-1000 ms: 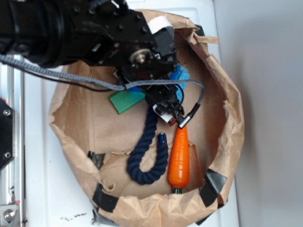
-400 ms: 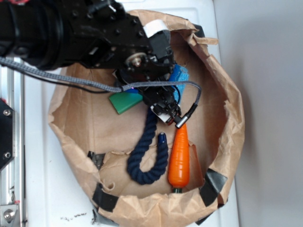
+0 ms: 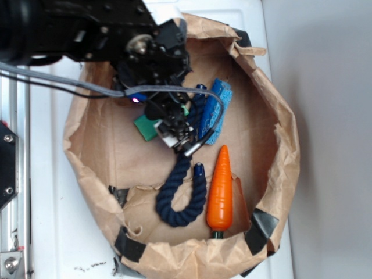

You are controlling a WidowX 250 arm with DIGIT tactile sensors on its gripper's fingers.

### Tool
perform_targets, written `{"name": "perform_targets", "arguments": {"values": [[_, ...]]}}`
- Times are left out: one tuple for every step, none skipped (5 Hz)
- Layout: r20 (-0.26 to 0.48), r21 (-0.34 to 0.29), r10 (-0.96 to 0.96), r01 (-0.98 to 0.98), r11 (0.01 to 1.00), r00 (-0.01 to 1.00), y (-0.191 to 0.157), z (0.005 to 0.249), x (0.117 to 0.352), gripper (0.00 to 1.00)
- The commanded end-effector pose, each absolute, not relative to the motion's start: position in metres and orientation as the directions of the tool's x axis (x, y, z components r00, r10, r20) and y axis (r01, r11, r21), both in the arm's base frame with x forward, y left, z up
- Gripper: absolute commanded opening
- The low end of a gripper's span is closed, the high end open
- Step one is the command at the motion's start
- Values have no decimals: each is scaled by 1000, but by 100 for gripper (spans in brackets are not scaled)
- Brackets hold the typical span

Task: Grab the green block.

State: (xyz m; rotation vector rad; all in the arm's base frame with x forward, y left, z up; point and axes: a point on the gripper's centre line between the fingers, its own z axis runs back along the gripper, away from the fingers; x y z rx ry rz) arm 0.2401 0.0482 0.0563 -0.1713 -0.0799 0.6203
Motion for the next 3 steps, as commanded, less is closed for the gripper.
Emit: {"name": "perform_targets", "arguments": {"values": [[86,-175,589,-570,803,803,65,56,228,100],[101,-166,590,-571,804,801,60,46,233,100],[105,-170,595,-575,800,797,53,39,241,100]]}}
